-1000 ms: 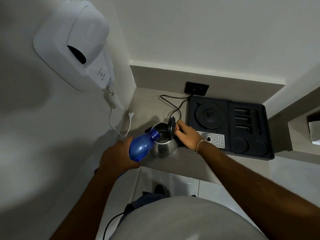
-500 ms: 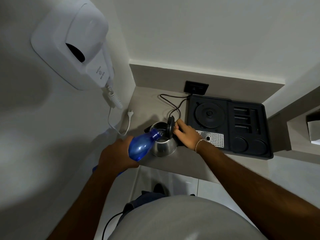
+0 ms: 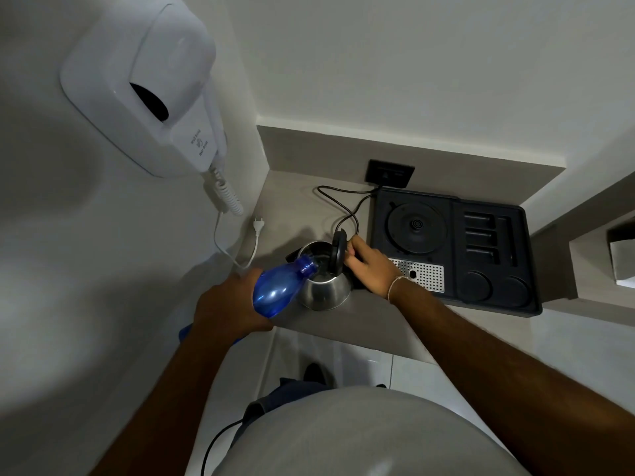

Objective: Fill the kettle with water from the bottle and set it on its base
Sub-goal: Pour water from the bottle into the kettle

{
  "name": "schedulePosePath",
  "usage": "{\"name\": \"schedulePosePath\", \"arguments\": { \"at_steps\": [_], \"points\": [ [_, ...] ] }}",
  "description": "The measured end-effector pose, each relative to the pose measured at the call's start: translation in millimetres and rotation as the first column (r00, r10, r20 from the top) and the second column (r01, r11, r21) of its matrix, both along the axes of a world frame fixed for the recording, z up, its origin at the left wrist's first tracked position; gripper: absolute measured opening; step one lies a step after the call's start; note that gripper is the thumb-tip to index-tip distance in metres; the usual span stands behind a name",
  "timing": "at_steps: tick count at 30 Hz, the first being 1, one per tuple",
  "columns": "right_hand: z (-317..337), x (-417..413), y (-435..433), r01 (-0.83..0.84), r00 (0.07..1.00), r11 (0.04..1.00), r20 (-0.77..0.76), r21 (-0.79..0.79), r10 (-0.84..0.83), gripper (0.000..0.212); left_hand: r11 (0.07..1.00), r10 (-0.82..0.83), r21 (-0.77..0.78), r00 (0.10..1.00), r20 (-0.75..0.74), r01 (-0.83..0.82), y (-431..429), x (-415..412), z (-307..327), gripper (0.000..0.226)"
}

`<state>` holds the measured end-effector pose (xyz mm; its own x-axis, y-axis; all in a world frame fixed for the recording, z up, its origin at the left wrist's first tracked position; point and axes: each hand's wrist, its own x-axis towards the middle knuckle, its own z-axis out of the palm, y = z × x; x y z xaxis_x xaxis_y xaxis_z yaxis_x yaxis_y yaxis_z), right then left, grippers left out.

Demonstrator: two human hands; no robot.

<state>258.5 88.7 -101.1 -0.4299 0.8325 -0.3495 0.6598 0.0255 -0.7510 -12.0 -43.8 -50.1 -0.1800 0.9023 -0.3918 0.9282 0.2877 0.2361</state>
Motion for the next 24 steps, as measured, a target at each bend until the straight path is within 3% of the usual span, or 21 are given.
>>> {"name": "schedulePosePath", "arguments": {
  "at_steps": [6,13,19,24],
  "points": [
    [-2,0,0,0.003,1.000,1.000,0.001,0.009,-0.003,0.042,1.000,0.007,0.017,0.999,0.037,-0.008,0,-2,-3,0.094],
    [-2,-1,-1,0.003,1.000,1.000,-0.013,-0.006,-0.003,0.050,0.996,0.031,0.079,0.972,0.234,-0.051,-1,-1,-9,0.086],
    [-3,-1,-2,0.007,1.000,1.000,-0.013,-0.008,-0.007,0.047,0.980,0.049,0.147,0.880,0.473,-0.134,-2,-6,-24,0.082],
    [-5,-8,1,-0.020,0.996,0.998,0.084,0.062,0.014,0.046,0.938,0.082,0.233,0.818,0.569,-0.256,-7,-15,-36,0.097]
  ]
}}
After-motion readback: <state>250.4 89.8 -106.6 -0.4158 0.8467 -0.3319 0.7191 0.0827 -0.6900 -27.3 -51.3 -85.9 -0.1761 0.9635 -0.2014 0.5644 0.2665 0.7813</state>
